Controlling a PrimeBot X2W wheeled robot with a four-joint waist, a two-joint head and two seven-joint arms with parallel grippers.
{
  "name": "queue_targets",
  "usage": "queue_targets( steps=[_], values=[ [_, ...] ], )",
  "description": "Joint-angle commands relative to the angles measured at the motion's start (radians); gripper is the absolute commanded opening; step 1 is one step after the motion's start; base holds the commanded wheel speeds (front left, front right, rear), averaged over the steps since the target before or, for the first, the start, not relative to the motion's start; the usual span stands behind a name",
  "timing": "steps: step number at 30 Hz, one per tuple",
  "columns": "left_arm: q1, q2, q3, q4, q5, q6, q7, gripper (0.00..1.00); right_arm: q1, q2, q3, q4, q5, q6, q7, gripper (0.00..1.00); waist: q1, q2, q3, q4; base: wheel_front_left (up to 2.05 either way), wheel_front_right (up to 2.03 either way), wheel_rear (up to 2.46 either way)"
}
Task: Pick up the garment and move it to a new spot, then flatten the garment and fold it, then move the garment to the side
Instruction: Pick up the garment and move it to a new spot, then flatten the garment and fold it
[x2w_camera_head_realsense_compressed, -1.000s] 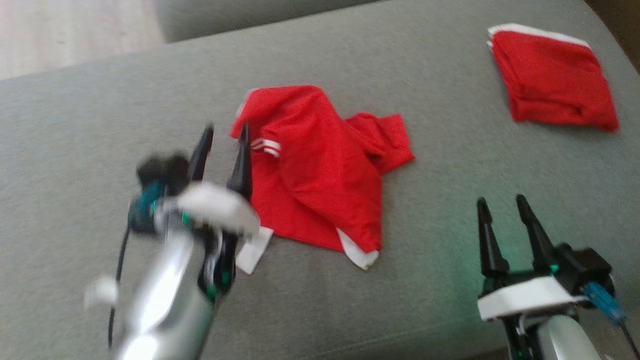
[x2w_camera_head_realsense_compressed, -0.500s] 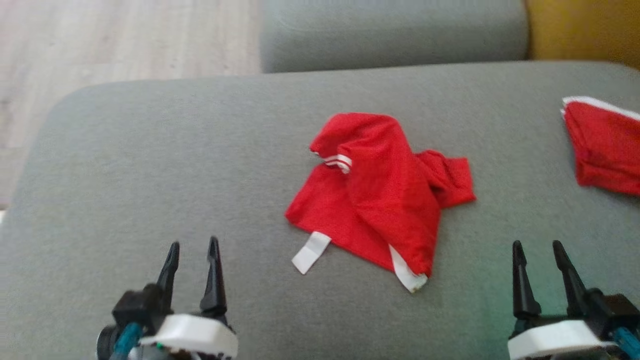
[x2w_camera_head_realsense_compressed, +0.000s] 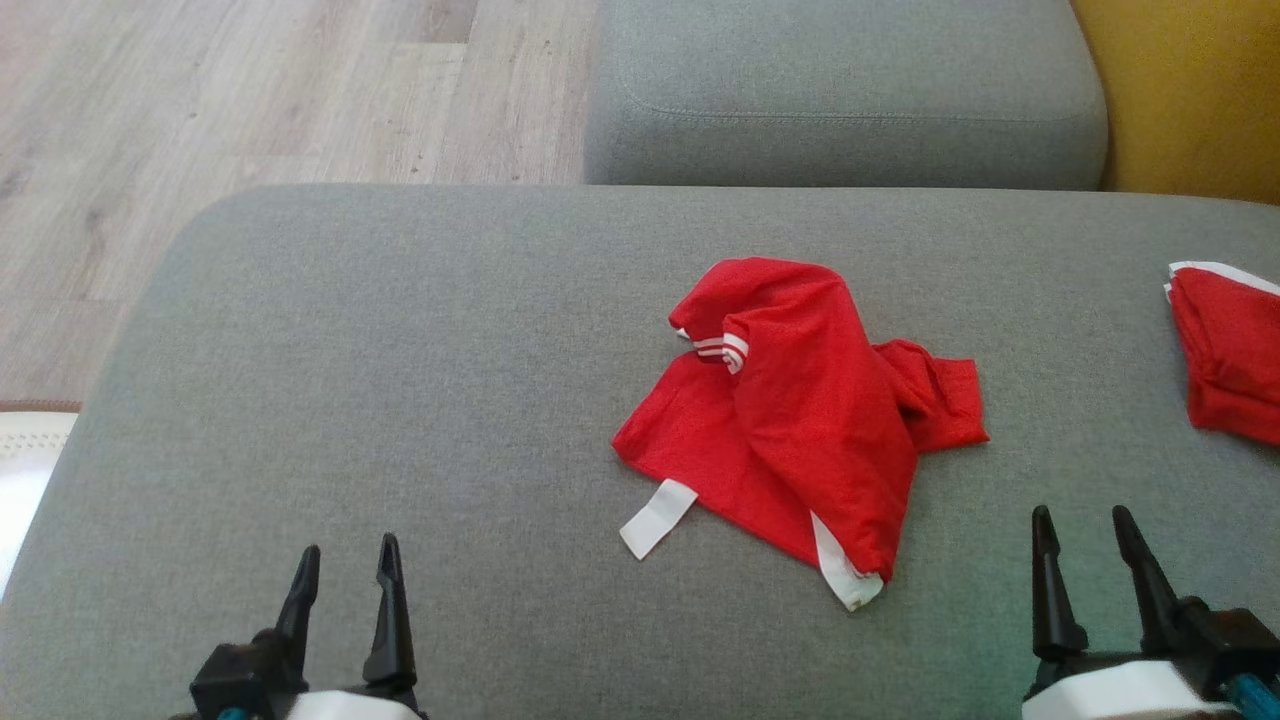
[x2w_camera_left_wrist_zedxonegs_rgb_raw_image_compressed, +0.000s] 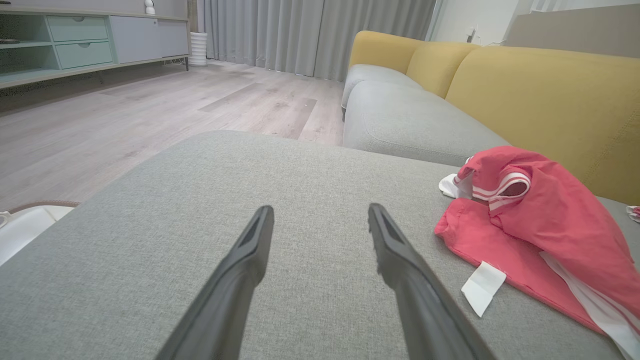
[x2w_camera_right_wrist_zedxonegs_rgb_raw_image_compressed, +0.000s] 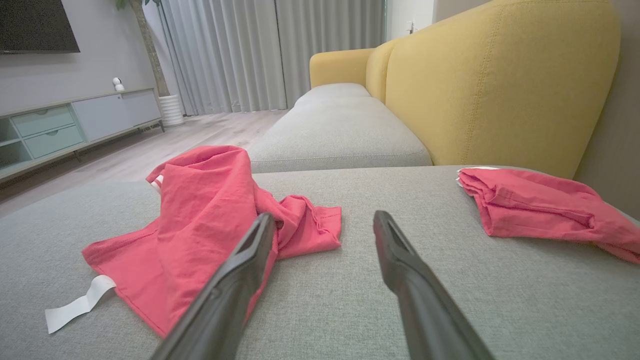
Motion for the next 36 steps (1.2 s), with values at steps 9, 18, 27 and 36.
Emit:
queue_targets(
  steps=[9,18,27,36],
  values=[
    [-0.037,-0.009,0.037,-0.019,0.013,-0.015,-0.012,1.0,-0.029,-0.007,0.043,-0.025,0.001,0.008,-0.011,1.0,0.0,-0.0001,0.001,-0.011,0.0,0.0,0.0],
    [-0.08,-0.009,-0.017,-0.026,-0.017,-0.016,-0.012,1.0,-0.045,-0.007,0.064,-0.027,0.004,0.008,-0.011,1.0,0.0,-0.0001,0.023,-0.045,0.0,0.0,0.0],
    [-0.338,-0.009,-0.21,0.175,-0.099,-0.031,0.097,1.0,-0.084,-0.007,0.113,-0.041,0.015,0.008,-0.011,1.0,0.0,-0.0001,0.089,-0.129,0.0,0.0,0.0],
    [-0.61,-0.009,-0.27,0.5,-0.169,0.002,0.21,1.0,-0.131,-0.007,0.15,-0.034,0.038,0.008,-0.011,1.0,0.0,-0.0001,0.154,-0.232,0.0,0.0,0.0]
  ],
)
